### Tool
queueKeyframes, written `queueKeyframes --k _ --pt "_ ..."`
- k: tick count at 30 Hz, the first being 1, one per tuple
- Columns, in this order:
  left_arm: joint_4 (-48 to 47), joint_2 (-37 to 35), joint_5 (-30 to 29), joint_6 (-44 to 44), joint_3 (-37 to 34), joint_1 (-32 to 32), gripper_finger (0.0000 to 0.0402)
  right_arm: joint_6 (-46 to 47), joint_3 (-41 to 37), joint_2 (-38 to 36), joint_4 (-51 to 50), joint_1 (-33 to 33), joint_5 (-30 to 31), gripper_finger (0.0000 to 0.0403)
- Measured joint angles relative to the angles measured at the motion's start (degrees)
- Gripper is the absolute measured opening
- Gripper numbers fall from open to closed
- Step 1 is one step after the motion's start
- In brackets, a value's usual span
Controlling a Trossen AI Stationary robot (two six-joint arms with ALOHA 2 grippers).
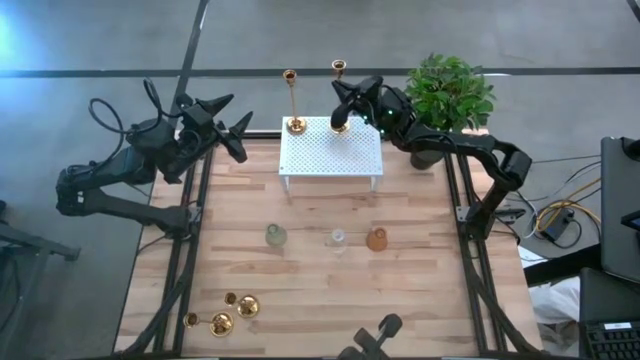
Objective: Pick & Place candle stick holders
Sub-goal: Align the gold candle holder with the other gold candle holder on the shelf
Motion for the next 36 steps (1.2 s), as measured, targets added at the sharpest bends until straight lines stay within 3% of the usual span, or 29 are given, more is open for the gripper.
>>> queueKeyframes --k 13,36 --pt "-0.01 0.00 -0.01 0.02 0.02 0.00 0.0287 1.96 -0.06 4.74 9.00 0.43 1.88 0.0008" --pt "-0.01 0.00 0.00 0.04 0.02 0.00 0.0287 -1.27 -0.09 6.46 7.96 0.11 -0.71 0.0008"
